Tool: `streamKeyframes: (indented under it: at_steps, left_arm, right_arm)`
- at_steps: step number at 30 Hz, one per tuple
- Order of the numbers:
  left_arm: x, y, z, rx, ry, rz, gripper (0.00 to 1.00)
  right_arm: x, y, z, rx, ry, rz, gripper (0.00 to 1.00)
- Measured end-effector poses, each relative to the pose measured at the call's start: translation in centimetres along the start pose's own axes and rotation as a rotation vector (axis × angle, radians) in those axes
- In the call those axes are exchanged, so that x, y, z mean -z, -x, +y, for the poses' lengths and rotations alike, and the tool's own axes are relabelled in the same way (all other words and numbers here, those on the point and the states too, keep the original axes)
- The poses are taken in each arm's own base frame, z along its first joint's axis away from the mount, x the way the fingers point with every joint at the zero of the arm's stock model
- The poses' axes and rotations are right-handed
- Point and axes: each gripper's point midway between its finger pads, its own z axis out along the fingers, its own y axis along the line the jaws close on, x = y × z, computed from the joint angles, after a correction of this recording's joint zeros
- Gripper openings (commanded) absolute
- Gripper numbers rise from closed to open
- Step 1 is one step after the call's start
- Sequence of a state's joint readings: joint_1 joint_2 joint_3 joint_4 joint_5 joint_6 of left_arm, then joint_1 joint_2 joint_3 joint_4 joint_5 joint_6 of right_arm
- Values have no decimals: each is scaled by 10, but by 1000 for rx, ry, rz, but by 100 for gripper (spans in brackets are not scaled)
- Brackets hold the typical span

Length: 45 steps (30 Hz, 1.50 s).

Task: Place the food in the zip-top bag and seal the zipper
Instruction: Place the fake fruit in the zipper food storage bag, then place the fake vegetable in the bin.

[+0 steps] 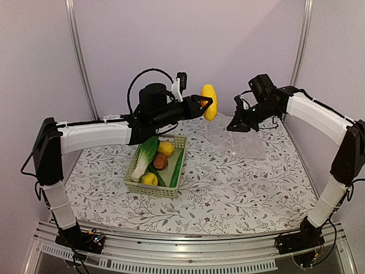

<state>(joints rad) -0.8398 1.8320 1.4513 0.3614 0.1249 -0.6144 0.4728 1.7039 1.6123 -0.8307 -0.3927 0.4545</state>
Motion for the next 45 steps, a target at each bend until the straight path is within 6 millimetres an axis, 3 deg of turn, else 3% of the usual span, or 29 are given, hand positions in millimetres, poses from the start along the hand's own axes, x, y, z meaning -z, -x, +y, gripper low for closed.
streamKeyframes:
  at_steps: [3,9,17,23,32,35,39,43,45]
  left_arm:
    - [-6,1,4,23,3,-41,34]
    - [-20,-20,17,70,37,-46,36]
    - [-27,-25,23,100,66,-47,68]
    - [-30,-7,14,85,71,-75,80]
    - [-28,14,10,13,139,-47,70]
    - [-15,21,13,-20,196,-15,69]
    - [21,25,21,-55,272,37,69]
    - [61,20,46,-81,371,112,71]
    - [79,13,67,-79,445,176,71]
  right_arm:
    - [0,-2,9,-26,42,13,0]
    - [2,0,25,-82,115,22,0]
    - [22,19,48,-90,171,-38,0]
    - [25,20,49,-92,176,-46,0]
    - [25,22,46,-85,158,-57,0]
    - [25,23,41,-74,129,-65,0]
    - [29,25,35,-47,77,-82,0]
    - [32,24,26,-18,27,-87,0]
    - [35,22,22,-10,8,-90,0]
